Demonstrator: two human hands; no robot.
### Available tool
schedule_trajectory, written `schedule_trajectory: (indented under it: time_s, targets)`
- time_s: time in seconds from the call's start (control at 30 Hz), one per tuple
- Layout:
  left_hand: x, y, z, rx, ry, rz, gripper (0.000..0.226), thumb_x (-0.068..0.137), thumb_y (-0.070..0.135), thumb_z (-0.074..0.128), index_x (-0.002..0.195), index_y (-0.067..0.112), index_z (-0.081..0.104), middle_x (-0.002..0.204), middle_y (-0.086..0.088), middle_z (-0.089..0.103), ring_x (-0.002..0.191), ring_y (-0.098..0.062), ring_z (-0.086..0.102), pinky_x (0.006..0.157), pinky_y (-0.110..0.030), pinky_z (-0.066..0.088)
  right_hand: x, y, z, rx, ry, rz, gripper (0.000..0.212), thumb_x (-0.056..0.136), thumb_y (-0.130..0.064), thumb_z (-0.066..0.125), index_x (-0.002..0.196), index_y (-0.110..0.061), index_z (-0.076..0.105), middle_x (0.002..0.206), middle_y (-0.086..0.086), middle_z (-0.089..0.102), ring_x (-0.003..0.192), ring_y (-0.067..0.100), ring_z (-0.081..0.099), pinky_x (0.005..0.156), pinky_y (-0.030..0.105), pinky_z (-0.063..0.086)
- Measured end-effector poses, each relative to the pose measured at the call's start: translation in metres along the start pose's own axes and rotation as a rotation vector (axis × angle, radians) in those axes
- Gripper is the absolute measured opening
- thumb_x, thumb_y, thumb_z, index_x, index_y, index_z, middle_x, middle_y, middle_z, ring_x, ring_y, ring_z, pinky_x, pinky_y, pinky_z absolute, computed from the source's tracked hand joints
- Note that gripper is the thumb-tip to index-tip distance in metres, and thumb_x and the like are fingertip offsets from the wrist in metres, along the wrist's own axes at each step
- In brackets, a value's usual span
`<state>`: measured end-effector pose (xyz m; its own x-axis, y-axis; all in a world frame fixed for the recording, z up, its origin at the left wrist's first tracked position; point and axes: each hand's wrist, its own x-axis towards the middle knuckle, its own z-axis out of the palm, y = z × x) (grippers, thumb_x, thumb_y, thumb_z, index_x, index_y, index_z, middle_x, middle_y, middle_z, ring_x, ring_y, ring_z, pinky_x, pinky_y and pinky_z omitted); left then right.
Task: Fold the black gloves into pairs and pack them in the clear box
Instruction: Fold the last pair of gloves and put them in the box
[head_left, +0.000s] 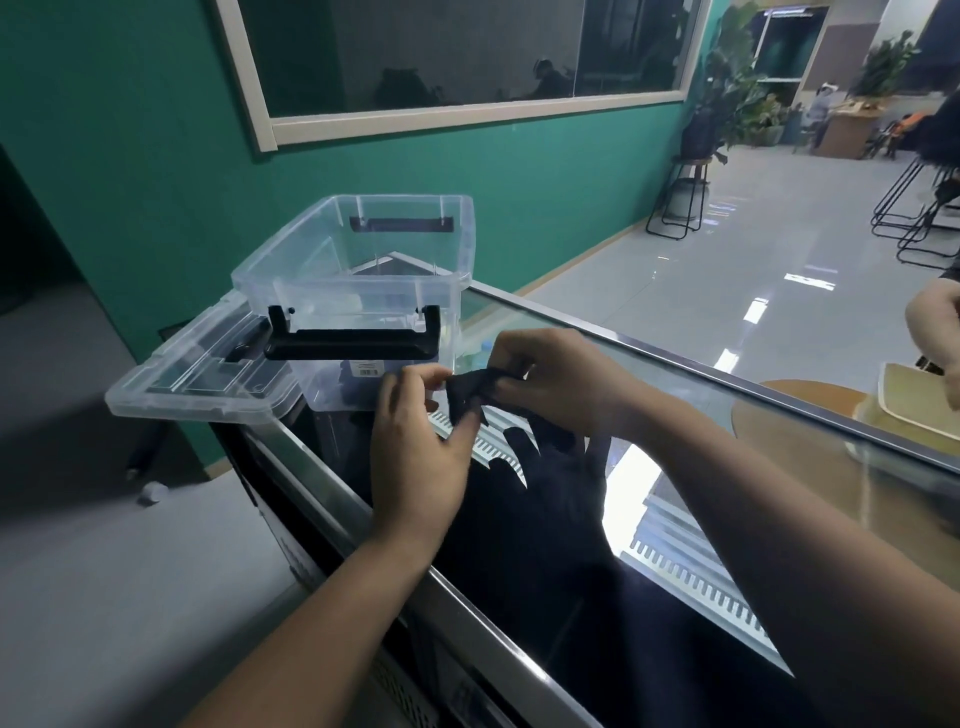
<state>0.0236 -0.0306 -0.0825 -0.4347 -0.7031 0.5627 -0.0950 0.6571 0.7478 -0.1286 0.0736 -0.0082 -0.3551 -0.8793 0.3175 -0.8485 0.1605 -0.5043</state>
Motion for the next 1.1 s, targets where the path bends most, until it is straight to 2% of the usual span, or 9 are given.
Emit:
schedule_trajectory:
  time_s: [0.17, 0.33, 0.5, 0.57, 0.63, 0.73, 0.87, 1.03, 1.1]
  targets:
    - [0.013, 0.001, -0.017, -0.003, -0.009, 0.108, 0.024, 0.094, 0.003, 0.077, 0.111, 0.019, 0.078, 0.105, 0.008, 0.075, 0.097, -0.003, 0.069, 0.092, -0.026, 0.058, 0.000, 0.006, -0.025, -0.072, -0.016, 0.033, 0.012, 0.091, -0.017, 0.077, 0.086, -0.018, 0.066, 0.083, -0.003, 0.071, 0.074, 0.015, 0.060, 0.063, 0.023, 0.048]
    - [0.030, 0.008, -0.027, -0.055, -0.049, 0.081, 0.014, 0.097, 0.017, 0.080, 0.108, 0.024, 0.080, 0.097, 0.010, 0.080, 0.090, -0.010, 0.076, 0.086, -0.039, 0.063, -0.002, 0.018, -0.041, -0.128, 0.025, 0.071, 0.011, 0.087, -0.009, 0.078, 0.087, -0.017, 0.070, 0.079, -0.003, 0.072, 0.066, 0.010, 0.062, 0.063, 0.026, 0.050]
    - [0.041, 0.021, -0.033, -0.082, -0.078, 0.071, 0.007, 0.099, 0.028, 0.078, 0.104, 0.024, 0.080, 0.085, 0.005, 0.079, 0.081, -0.019, 0.076, 0.078, -0.044, 0.063, -0.003, 0.014, -0.053, -0.210, 0.118, 0.134, 0.019, 0.086, -0.005, 0.077, 0.092, -0.020, 0.068, 0.090, -0.005, 0.070, 0.079, 0.020, 0.063, 0.073, 0.032, 0.050]
    - [0.044, 0.027, -0.033, -0.073, -0.094, 0.086, 0.011, 0.100, 0.033, 0.077, 0.100, 0.022, 0.078, 0.081, 0.005, 0.078, 0.077, -0.020, 0.074, 0.074, -0.041, 0.061, -0.006, 0.001, -0.057, 0.035, 0.073, 0.170, 0.011, 0.091, -0.004, 0.072, 0.088, -0.014, 0.069, 0.082, 0.000, 0.075, 0.075, 0.021, 0.071, 0.072, 0.034, 0.055]
    - [0.048, 0.032, -0.033, -0.035, -0.091, 0.111, 0.022, 0.101, 0.038, 0.074, 0.091, 0.019, 0.074, 0.074, 0.005, 0.073, 0.071, -0.020, 0.069, 0.068, -0.039, 0.057, -0.010, -0.014, -0.059, 0.414, -0.100, 0.214, 0.013, 0.101, -0.007, 0.065, 0.094, 0.000, 0.073, 0.086, 0.015, 0.078, 0.074, 0.026, 0.074, 0.075, 0.037, 0.061]
    - [0.051, 0.041, -0.033, -0.012, -0.063, 0.139, 0.038, 0.104, 0.042, 0.069, 0.077, 0.017, 0.061, 0.062, 0.003, 0.058, 0.060, -0.019, 0.054, 0.061, -0.039, 0.048, -0.015, -0.029, -0.056, 0.796, -0.444, 0.318, 0.053, 0.111, -0.036, 0.051, 0.103, 0.011, 0.072, 0.097, 0.032, 0.075, 0.080, 0.036, 0.076, 0.080, 0.040, 0.061]
    - [0.052, 0.048, -0.032, -0.069, -0.064, 0.146, 0.024, 0.102, 0.041, 0.071, 0.089, 0.022, 0.072, 0.073, 0.002, 0.073, 0.069, -0.018, 0.069, 0.070, -0.042, 0.057, -0.011, -0.025, -0.037, 1.033, -0.779, 0.338, 0.104, 0.098, -0.079, 0.027, 0.128, 0.014, 0.065, 0.126, 0.039, 0.068, 0.107, 0.041, 0.073, 0.098, 0.044, 0.058]
    - [0.041, 0.063, -0.035, -0.073, -0.091, 0.297, 0.004, 0.097, 0.023, 0.076, 0.098, 0.019, 0.074, 0.087, 0.008, 0.074, 0.083, -0.018, 0.070, 0.079, -0.043, 0.058, -0.007, -0.008, -0.010, 1.333, -0.726, 0.359, 0.120, 0.090, -0.093, 0.021, 0.134, 0.010, 0.064, 0.131, 0.033, 0.069, 0.125, 0.044, 0.065, 0.122, 0.056, 0.039]
    - [0.033, 0.067, -0.036, -0.049, -0.094, 0.371, 0.006, 0.094, 0.015, 0.078, 0.097, 0.018, 0.074, 0.088, 0.008, 0.071, 0.085, -0.017, 0.067, 0.081, -0.038, 0.057, -0.006, 0.001, -0.002, 1.464, -0.663, 0.365, 0.123, 0.090, -0.094, 0.027, 0.145, 0.014, 0.052, 0.130, 0.032, 0.068, 0.128, 0.044, 0.060, 0.128, 0.061, 0.030]
